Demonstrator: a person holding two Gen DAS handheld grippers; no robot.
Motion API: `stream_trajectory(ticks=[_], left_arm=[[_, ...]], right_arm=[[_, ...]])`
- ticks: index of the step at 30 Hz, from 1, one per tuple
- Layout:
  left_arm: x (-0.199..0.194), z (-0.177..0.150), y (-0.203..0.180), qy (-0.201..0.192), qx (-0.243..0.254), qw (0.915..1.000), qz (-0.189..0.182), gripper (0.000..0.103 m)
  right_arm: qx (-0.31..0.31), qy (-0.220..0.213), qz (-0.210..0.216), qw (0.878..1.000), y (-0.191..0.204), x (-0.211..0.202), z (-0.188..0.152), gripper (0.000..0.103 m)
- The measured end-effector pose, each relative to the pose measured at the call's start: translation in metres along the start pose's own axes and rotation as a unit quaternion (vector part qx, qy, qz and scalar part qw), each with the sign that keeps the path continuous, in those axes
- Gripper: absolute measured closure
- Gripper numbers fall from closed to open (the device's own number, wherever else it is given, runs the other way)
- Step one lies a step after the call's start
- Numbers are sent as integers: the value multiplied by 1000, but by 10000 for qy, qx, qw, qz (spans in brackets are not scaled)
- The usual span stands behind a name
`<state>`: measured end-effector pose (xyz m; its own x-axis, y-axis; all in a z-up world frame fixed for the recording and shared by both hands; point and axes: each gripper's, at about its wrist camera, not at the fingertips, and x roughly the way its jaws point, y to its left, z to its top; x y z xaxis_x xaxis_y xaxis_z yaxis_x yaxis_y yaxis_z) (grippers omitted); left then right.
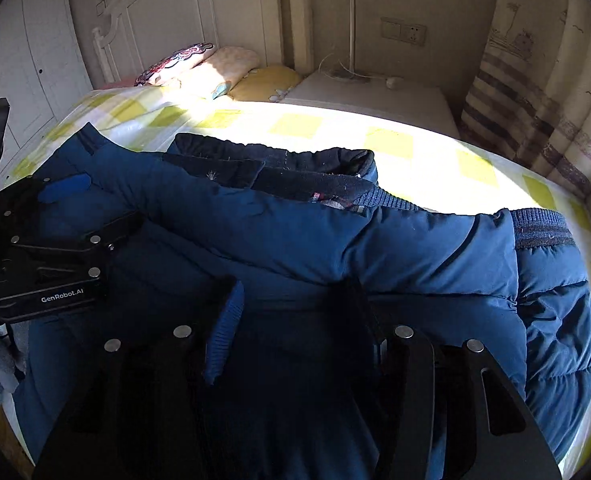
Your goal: Fold large clothes
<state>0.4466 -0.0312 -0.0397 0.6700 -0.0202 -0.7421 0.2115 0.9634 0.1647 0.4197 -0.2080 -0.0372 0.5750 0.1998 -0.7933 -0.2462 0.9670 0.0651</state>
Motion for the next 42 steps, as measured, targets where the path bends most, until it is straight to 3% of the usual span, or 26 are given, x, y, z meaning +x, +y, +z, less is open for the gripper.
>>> stream_trajectory(ticks=[4,7,9,11,14,20,23,26,32,35,37,39,42], left_arm=[[4,-3,7,74,-121,9998,-106,9],[5,-3,5,95,-80,9999,-26,8],[6,-4,7,114,-131,9998,-59,7],[5,-4,10,108,-213,9996,-135,7],[5,-4,13,107,-302,9992,-223,7],[8,-3,20,163,-475,9980,-373,7],[9,-3,18,175,-455,9982,-361,7],[8,-3,18,164,-440,9983,-337,7],[7,-3,20,127,-496,9982,-326,7],[9,-2,15,261,-380,9985,-280,5],[12,4,13,576,-213,9976,-305,4],[6,15,12,624,2,9976,-303,5],[-4,33,15,159,222,9996,74,5]], right_arm=[[87,-19,80,9999,-2,-1,-3,54],[-246,87,-397,9989,14,-4,2,53],[-580,-75,-738,9956,30,-15,7,54],[-659,-370,-450,9961,42,-26,11,54],[-790,-144,-781,9937,48,-6,21,54],[50,137,-168,9998,12,27,34,54],[-130,318,-396,9986,22,24,38,53],[-21,9,-270,9996,31,11,46,51],[-192,155,-535,9983,38,41,48,50],[-58,230,-332,9992,33,36,49,47],[56,233,-59,9997,23,22,51,46],[10,-2,-306,9995,9,0,55,44],[89,-201,-710,9972,-23,-20,60,34]])
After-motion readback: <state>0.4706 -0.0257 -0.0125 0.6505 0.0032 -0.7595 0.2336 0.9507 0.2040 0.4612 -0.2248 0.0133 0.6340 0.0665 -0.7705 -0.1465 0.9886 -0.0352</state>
